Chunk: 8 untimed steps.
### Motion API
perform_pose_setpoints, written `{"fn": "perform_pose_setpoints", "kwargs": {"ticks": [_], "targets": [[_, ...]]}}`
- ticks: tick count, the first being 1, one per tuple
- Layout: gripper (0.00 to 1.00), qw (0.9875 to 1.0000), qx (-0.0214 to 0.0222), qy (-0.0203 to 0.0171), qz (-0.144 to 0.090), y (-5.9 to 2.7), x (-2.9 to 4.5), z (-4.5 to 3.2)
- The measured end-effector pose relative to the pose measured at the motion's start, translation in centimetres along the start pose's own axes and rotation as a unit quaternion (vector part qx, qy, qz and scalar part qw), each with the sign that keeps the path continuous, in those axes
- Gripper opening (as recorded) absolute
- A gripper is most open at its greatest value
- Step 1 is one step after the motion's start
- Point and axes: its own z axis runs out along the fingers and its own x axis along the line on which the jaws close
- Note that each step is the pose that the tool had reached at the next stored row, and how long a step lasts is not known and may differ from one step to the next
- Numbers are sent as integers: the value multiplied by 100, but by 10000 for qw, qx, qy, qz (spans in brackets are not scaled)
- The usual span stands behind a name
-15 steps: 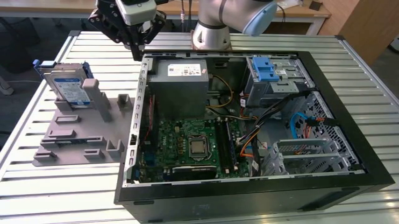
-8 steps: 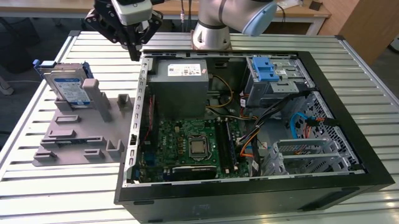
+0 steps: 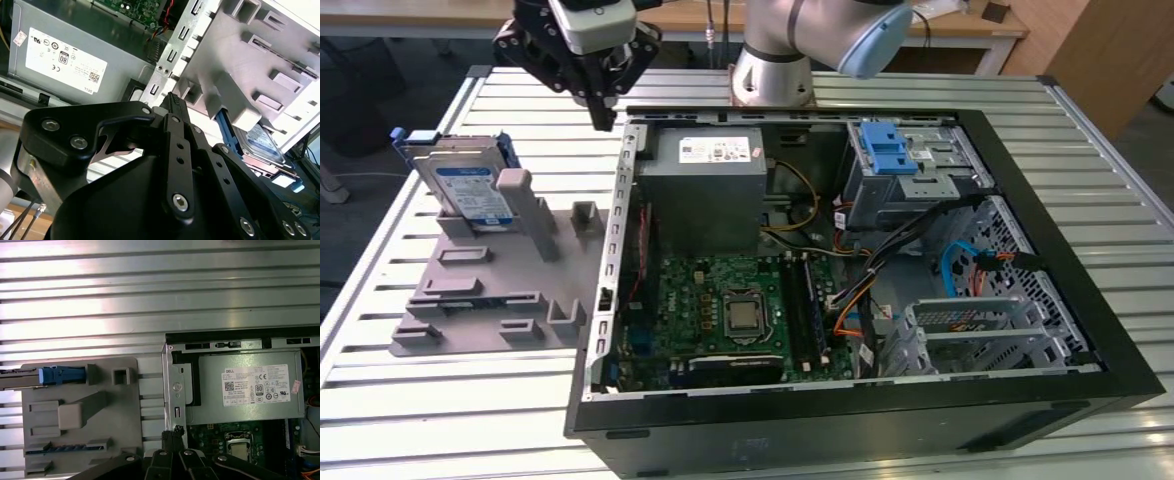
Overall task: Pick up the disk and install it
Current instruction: 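Reach for the disk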
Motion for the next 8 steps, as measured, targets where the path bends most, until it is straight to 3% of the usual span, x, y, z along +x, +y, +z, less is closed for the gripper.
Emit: {"fn": "perform_pose_setpoints", "kwargs": {"ticks": [8], "targets": [[11, 10000, 0, 3, 0, -2, 50, 3]]}}
